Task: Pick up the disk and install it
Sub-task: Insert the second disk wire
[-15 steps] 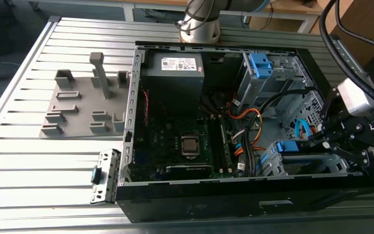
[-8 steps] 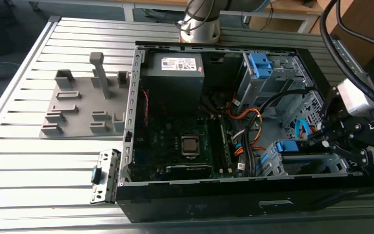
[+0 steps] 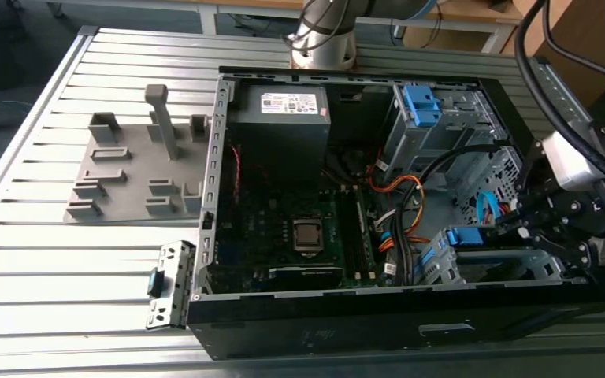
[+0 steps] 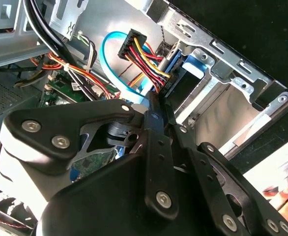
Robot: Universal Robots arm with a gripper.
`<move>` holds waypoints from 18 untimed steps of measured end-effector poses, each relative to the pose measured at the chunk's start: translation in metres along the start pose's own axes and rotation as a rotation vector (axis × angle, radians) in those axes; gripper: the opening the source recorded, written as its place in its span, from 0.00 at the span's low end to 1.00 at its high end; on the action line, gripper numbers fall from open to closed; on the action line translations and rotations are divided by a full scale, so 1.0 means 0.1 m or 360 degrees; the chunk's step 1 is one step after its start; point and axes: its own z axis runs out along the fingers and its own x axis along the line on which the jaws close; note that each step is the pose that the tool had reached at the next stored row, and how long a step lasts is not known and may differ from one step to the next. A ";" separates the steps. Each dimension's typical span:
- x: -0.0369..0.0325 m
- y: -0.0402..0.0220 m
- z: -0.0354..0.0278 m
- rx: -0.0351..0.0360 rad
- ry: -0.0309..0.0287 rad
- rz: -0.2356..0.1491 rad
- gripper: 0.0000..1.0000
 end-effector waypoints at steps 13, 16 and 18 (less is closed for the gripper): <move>0.012 -0.005 0.054 0.0000 -0.00034 0.0000 0.16; 0.014 -0.005 0.059 0.0000 -0.00036 0.0000 0.23; 0.010 -0.004 0.041 0.0000 -0.00016 0.0000 0.23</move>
